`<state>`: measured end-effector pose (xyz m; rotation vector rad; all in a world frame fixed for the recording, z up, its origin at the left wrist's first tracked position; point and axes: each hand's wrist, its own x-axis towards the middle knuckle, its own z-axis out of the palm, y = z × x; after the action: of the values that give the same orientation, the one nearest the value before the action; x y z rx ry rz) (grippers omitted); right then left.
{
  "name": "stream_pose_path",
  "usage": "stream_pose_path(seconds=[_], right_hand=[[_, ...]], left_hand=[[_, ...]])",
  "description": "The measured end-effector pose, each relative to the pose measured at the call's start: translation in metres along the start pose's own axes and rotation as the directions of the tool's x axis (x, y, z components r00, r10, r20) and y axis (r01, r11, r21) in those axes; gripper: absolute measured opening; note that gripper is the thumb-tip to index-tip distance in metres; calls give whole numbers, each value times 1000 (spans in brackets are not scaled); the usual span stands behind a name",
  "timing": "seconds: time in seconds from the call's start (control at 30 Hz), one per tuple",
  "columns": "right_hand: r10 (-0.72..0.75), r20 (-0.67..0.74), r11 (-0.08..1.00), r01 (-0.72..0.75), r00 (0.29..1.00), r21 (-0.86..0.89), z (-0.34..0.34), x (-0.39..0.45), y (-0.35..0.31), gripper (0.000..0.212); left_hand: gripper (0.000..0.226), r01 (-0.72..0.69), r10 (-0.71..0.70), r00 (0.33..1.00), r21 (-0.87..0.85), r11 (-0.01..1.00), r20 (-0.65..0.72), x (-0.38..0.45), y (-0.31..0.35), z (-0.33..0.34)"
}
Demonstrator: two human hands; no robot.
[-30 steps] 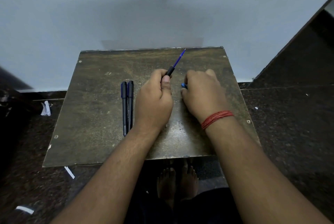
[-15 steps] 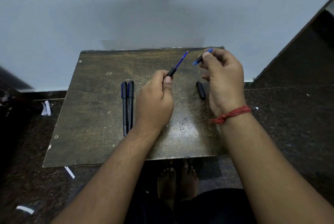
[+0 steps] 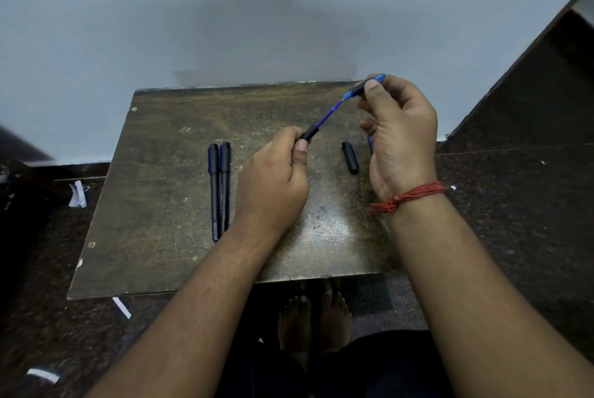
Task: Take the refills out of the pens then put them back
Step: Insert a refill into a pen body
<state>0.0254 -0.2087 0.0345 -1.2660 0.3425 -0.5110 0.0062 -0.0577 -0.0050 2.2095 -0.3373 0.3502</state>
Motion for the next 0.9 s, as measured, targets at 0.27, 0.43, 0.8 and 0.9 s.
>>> stream_pose_path(seconds=[0.27,0.43,0.8,0.9], right_hand=[[-22,77,989,33,997,-141,2,-4,0,10],[-15,96,988,29,995,-154,1,-4,-1,10],[36,288,980,22,957,-198,5,-11,1,14],[77,334,974,0,939,-227,6,-12,5,11]], left_hand=[[26,6,-6,1000,1,1000,5,0,0,0],[25,1,-1,1000,7,1000,0,0,0,0],[26,6,-6,1000,-14,1000,15,0,0,0],[25,26,-27,1000,-46,999,-10,1,-2,0]])
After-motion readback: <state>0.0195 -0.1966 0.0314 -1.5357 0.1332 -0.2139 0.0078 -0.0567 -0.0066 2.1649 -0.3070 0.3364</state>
